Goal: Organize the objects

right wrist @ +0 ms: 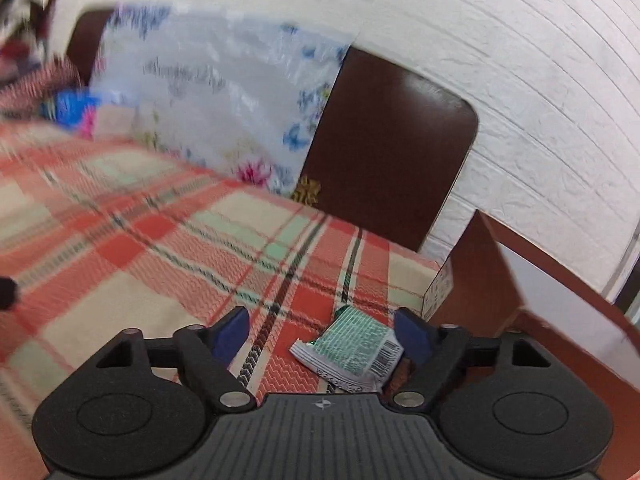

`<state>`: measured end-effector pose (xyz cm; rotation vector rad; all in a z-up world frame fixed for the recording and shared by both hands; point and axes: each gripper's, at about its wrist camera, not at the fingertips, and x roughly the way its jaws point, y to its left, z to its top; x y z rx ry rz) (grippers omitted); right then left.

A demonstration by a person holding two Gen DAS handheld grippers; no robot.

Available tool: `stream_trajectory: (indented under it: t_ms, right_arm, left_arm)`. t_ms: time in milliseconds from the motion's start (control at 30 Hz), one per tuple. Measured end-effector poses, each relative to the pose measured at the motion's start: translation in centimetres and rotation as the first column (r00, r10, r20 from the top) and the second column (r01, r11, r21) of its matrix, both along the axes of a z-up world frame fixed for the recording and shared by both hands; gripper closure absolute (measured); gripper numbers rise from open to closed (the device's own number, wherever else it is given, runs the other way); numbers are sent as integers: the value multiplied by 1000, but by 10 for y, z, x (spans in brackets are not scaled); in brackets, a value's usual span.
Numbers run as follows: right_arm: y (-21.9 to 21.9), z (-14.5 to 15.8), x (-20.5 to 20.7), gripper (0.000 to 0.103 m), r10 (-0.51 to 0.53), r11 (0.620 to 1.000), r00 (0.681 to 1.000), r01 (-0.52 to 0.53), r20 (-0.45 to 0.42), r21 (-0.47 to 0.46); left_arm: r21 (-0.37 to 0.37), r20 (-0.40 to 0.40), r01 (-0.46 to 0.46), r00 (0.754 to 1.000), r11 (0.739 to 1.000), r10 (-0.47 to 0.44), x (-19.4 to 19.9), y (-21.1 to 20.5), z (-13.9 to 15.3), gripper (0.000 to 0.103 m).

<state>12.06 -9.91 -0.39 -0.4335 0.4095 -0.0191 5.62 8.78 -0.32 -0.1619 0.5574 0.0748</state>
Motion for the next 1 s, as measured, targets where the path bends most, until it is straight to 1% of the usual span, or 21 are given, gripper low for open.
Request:
stream_trajectory:
  t_ms: [33,67,200,267,300,367,433,500,600,667,867,900,933,967,1000]
  right_arm:
    - [7,-5,8,30,-25,999,999,24,-21,-42]
    - [10,-8,15,30,-35,998,998,33,-43,-58]
    - [5,-5,23,33,-65,998,997,64,-50,-27]
    - [2,-4,20,39,-91,996,995,91,-34,-20]
    - [1,-4,17,40,-106,994,994,106,-31,-8]
    - [-2,-3,20,43,-127,992,991,128,-38,18]
    - [-5,-5,25,48,-151,988,987,153,-57,25]
    - [-8,-6,28,48,-166,985,984,168,-68,36]
    - [-11,-6,28,58,-187,980,980,191,-66,53]
    - [-15,-5,28,67,-198,976,978,203,-64,74]
    - [-19,-3,13,69,-157,979,985,164,-66,124]
    - [-19,-2,6,69,-131,982,989,139,-68,130]
    - [-16,-2,-3,69,-82,987,994,91,-70,133]
    - [-11,-2,-13,69,-23,992,997,32,-73,125]
    - [-4,-3,-28,68,57,993,996,-48,-75,107]
  left_arm:
    - [-17,6,3,1000,1000,-3,-1,2,0,6]
    - [-32,11,5,1000,999,-5,-1,5,-1,6]
    - [-65,25,13,1000,998,-11,-3,12,-4,5]
    - [-80,30,16,999,997,-14,-3,14,-3,5]
    - [-85,32,18,999,996,-15,-3,14,-3,5]
    - [-93,35,21,999,995,-18,-4,15,-3,4]
    - [-100,38,25,999,995,-21,-4,16,-2,4]
    - [-107,41,27,999,994,-22,-4,17,-2,4]
    - [-114,45,30,999,993,-25,-5,18,-3,4]
    - [-116,46,32,999,993,-27,-5,19,-3,4]
    - [-115,45,31,999,993,-26,-5,19,-3,4]
    - [-114,45,31,999,993,-26,-5,19,-3,4]
    - [-114,45,30,999,993,-25,-5,19,-3,4]
    - [-114,45,30,999,993,-25,-5,18,-3,4]
    - [-114,45,31,999,993,-26,-5,18,-3,4]
